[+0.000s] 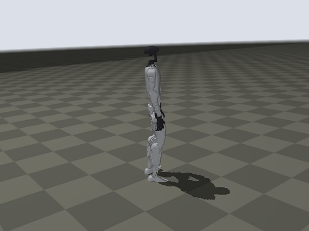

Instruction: In place motions

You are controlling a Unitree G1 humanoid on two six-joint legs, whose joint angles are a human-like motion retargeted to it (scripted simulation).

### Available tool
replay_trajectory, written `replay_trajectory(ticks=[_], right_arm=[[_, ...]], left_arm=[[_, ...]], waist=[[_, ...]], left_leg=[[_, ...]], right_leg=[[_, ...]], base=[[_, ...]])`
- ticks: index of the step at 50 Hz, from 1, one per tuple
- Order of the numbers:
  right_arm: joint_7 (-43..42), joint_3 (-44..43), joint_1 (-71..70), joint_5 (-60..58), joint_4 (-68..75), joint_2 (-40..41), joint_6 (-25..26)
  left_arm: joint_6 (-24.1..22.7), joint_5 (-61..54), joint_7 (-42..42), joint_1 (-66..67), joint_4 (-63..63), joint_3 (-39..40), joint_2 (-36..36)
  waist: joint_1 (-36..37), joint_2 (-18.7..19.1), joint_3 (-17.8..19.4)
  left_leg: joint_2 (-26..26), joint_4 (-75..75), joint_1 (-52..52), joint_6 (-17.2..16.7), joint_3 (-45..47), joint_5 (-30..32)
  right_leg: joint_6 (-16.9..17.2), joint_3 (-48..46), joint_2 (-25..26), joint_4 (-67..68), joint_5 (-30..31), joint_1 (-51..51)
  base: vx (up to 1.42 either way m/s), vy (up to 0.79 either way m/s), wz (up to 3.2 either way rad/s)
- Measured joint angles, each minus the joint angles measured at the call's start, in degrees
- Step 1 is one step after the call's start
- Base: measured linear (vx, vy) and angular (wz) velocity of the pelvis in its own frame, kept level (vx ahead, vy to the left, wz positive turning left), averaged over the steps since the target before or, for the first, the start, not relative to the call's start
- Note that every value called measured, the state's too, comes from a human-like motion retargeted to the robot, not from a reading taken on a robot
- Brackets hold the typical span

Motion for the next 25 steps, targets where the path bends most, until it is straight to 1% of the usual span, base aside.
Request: replay_trajectory(ticks=[5,10,15,20,25], right_arm=[[-2.81,-0.95,2.31,-2.53,5.60,-2.33,1.35],[-6.22,-3.01,5.64,-4.09,9.62,-5.28,2.92],[-8.24,-6.51,7.76,-0.50,12.15,-7.71,3.48],[-8.82,-8.97,7.60,4.35,13.73,-9.15,3.47],[-9.56,-7.97,5.95,6.80,14.92,-8.87,3.88]], left_arm=[[-0.46,-0.53,0.24,-1.37,-0.95,0.76,0.19],[-0.39,-0.64,0.11,-1.94,-1.17,0.85,1.41],[0.19,0.21,0.15,-2.01,-1.27,0.07,3.16],[0.20,0.58,0.15,-0.72,-3.10,0.96,3.94],[2.05,2.97,3.87,2.17,-1.32,3.00,4.08]], waist=[[0.45,0.20,0.72],[-0.77,0.27,0.62],[-1.69,0.58,0.82],[-1.67,1.34,2.21],[-0.78,1.63,2.44]], left_leg=[[0.67,0.06,0.18,-0.46,-0.28,0.09],[1.26,-0.11,-0.18,-0.80,-0.47,0.52],[1.90,-0.17,-0.39,-1.13,0.00,0.92],[2.62,1.07,-0.31,-1.77,-0.79,1.22],[3.87,6.64,-2.38,-2.26,-2.14,3.27]], right_leg=[[-0.43,-0.44,0.60,-0.25,-0.06,0.32],[-0.73,-1.06,1.05,-0.81,-0.08,0.44],[-1.06,-1.58,1.48,-1.06,-0.07,0.35],[-1.61,-1.29,1.87,-0.30,-0.54,0.49],[-2.18,-1.16,1.49,-0.05,-1.00,0.93]], base=[[-0.04,-0.08,0.02],[-0.03,-0.09,0.06],[-0.06,-0.09,-0.05],[-0.08,-0.05,-0.06],[-0.07,-0.03,0.09]])
